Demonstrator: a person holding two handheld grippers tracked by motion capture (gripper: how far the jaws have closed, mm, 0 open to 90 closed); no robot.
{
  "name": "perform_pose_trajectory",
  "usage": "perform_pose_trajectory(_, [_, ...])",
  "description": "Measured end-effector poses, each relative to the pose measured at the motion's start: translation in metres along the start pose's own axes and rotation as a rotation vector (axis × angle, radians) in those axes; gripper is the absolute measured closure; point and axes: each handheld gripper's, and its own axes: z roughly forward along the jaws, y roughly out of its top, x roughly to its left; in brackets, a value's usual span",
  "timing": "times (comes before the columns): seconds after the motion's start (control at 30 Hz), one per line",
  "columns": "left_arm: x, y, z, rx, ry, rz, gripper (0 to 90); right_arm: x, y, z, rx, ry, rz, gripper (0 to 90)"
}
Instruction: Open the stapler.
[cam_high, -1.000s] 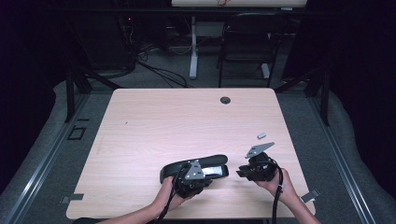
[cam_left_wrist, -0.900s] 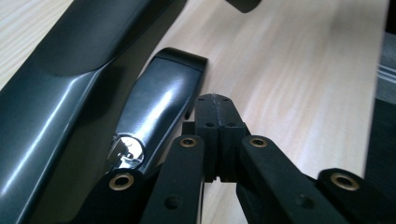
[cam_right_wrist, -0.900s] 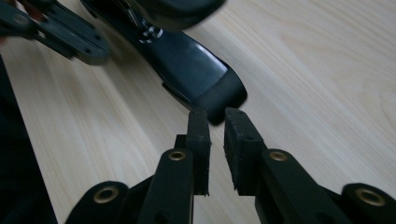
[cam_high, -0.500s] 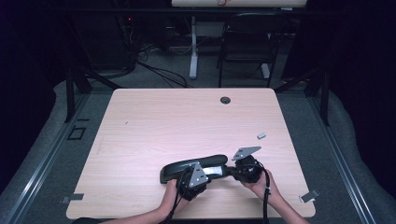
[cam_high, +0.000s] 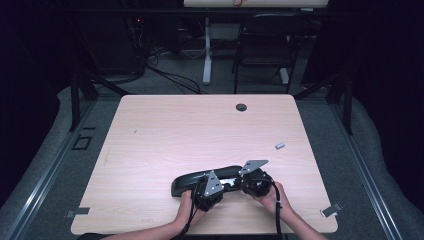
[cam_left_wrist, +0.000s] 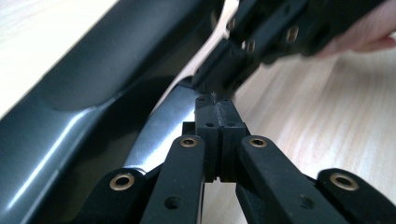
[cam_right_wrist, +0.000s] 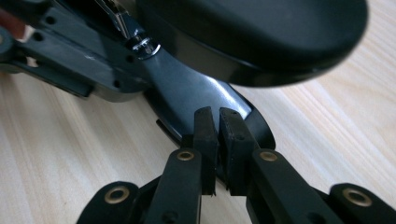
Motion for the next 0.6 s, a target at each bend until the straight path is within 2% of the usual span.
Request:
perform_pose_trajectory(0.07, [0.002,0.0,0.001,-0.013,0.015,0.004,90.0,-0.001,0.0,0.0,-0.002,-0.001,0.002,86.2])
perform_pose_trajectory(0.1, [0.004,-0.001,0.002,-0.025,0.022,-0.013,90.0,-0.002,-0.001,0.001,-0.011,0.011,0.002,86.4])
perform_pose_trajectory(0.27, [0.006,-0.002,0.004,-0.035,0.043,-0.023,90.0,-0.004,-0.004,0.001,-0.035,0.029,0.004,87.0])
perform_pose_trajectory(0.43, [0.003,-0.001,0.007,-0.041,0.053,-0.022,90.0,-0.003,-0.009,0.001,-0.075,0.023,0.013,87.2])
perform_pose_trajectory(0.53, [0.002,-0.002,0.01,-0.042,0.059,-0.038,90.0,-0.002,-0.011,0.002,-0.094,0.008,0.01,87.5])
perform_pose_trajectory(0.6, [0.0,-0.003,0.01,-0.056,0.086,-0.051,90.0,-0.001,-0.011,0.002,-0.098,0.005,0.013,88.2])
